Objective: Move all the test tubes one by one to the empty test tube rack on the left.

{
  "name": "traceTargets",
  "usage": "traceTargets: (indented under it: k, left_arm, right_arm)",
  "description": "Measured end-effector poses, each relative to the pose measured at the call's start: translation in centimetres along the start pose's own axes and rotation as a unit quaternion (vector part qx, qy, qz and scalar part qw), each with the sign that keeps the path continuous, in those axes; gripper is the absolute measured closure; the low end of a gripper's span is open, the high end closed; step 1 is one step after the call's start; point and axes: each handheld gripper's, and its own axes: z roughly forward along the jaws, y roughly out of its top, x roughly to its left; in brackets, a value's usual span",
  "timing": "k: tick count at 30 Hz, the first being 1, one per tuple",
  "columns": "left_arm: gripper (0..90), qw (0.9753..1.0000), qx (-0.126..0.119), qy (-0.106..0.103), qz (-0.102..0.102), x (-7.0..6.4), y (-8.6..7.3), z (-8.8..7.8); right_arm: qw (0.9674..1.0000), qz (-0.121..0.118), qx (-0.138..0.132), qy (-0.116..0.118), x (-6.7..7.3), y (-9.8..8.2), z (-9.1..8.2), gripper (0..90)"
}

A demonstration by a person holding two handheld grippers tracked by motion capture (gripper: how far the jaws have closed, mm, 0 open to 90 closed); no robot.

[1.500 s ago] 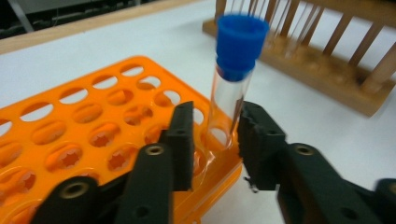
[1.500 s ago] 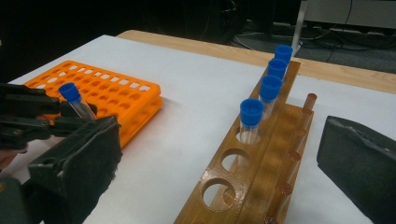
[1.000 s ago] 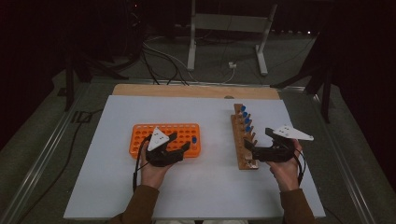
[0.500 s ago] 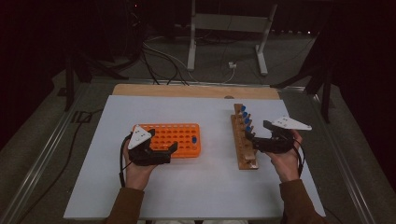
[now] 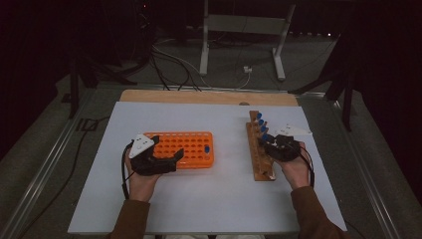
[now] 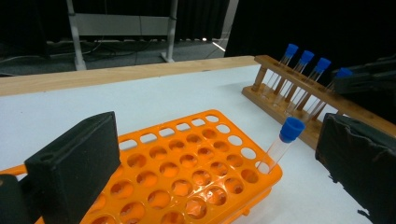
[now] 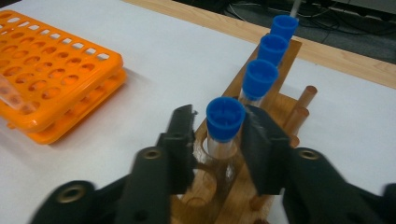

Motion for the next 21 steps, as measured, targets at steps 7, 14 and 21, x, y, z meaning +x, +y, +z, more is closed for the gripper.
traceTargets:
  k: [7, 14, 21]
  left_arm:
    - [0.9, 0.9999, -0.01, -0.003, -0.013, 0.2, 0.1, -0.2]
    - [0.9, 0.9997, -0.014, -0.01, -0.015, 0.1, 0.2, -0.3]
    - [0.9, 0.9997, -0.015, -0.007, -0.017, 0.2, 0.2, -0.3]
  right_arm:
    - [0.9999, 0.015, 0.003, -0.003, -0.3, -0.3, 1.0, 75.6]
    - [0.9998, 0.02, 0.0, -0.009, -0.2, -0.2, 1.2, 76.6]
    - [0.9996, 0.023, 0.003, -0.014, -0.1, -0.1, 1.2, 77.0]
